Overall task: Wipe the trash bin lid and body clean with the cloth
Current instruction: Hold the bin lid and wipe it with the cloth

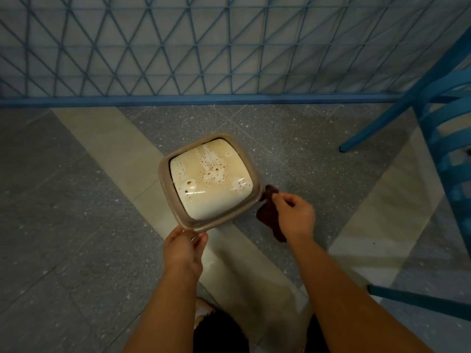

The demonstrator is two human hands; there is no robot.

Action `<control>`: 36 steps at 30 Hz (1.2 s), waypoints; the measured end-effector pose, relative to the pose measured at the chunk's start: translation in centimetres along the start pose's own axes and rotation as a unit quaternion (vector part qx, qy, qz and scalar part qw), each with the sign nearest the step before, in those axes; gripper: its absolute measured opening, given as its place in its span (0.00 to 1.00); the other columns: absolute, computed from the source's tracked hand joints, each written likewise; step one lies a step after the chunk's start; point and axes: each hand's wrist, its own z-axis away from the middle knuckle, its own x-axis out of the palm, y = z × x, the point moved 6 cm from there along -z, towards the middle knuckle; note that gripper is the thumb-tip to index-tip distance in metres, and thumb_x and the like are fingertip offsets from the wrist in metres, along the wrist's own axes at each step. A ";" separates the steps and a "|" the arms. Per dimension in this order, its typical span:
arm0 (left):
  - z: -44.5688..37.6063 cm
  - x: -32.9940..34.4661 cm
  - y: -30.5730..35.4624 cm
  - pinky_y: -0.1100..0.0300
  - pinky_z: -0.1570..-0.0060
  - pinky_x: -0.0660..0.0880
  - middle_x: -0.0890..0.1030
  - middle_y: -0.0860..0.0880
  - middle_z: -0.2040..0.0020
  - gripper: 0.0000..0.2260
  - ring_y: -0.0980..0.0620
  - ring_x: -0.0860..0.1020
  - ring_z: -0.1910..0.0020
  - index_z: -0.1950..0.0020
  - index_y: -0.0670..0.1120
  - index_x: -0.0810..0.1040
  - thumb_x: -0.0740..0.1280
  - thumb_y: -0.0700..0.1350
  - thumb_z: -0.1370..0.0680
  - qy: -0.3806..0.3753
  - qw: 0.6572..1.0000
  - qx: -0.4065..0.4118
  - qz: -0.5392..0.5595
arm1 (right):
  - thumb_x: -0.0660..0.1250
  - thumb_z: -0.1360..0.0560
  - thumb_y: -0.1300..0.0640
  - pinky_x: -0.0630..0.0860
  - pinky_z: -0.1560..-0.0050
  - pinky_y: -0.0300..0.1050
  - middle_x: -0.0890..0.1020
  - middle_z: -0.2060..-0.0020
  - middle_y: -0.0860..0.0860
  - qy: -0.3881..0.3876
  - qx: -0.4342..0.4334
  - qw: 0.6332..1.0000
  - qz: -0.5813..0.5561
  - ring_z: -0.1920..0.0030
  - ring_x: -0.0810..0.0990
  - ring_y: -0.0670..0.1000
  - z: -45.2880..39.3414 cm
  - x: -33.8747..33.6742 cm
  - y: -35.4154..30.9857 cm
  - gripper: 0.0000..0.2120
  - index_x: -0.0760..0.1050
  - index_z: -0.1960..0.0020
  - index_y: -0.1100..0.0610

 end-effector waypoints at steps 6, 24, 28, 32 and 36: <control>1.8 2.0 -2.4 0.55 0.44 0.75 0.79 0.41 0.49 0.15 0.46 0.78 0.44 0.34 0.37 0.72 0.62 0.36 0.21 0.002 0.996 -0.037 0.075 | 0.68 0.26 0.53 0.75 0.53 0.44 0.82 0.57 0.50 -0.007 0.012 0.997 -0.075 0.55 0.80 0.49 2.4 0.4 2.1 0.05 0.81 0.51 0.52; 3.1 4.3 -3.1 0.57 0.61 0.81 0.81 0.41 0.53 0.19 0.47 0.81 0.60 0.34 0.41 0.68 0.59 0.29 0.23 -0.007 0.997 0.061 0.046 | 0.68 0.26 0.59 0.72 0.56 0.24 0.80 0.58 0.41 -0.031 -0.081 0.990 -0.108 0.57 0.77 0.33 7.4 4.4 0.5 0.05 0.78 0.52 0.50; 3.0 4.2 -3.5 0.57 0.60 0.82 0.80 0.39 0.47 0.18 0.45 0.83 0.55 0.34 0.41 0.68 0.60 0.30 0.22 -0.012 0.997 0.051 0.055 | 0.67 0.25 0.59 0.73 0.57 0.25 0.81 0.55 0.44 0.052 -0.081 0.983 -0.159 0.54 0.78 0.37 6.0 2.3 -0.7 0.06 0.78 0.52 0.49; 2.5 3.7 -3.7 0.57 0.61 0.82 0.82 0.42 0.47 0.19 0.46 0.83 0.52 0.35 0.44 0.74 0.62 0.30 0.24 0.000 0.997 0.065 0.040 | 0.67 0.25 0.59 0.74 0.50 0.33 0.80 0.53 0.43 0.088 -0.099 0.974 -0.184 0.51 0.78 0.40 5.4 2.0 -1.5 0.06 0.78 0.50 0.49; 2.8 3.9 -4.0 0.55 0.59 0.82 0.82 0.41 0.51 0.16 0.48 0.82 0.57 0.37 0.42 0.72 0.61 0.31 0.23 -0.009 0.998 0.063 0.006 | 0.68 0.26 0.60 0.72 0.52 0.29 0.79 0.55 0.43 0.070 -0.093 0.984 -0.138 0.52 0.78 0.40 7.4 3.9 1.1 0.07 0.76 0.52 0.48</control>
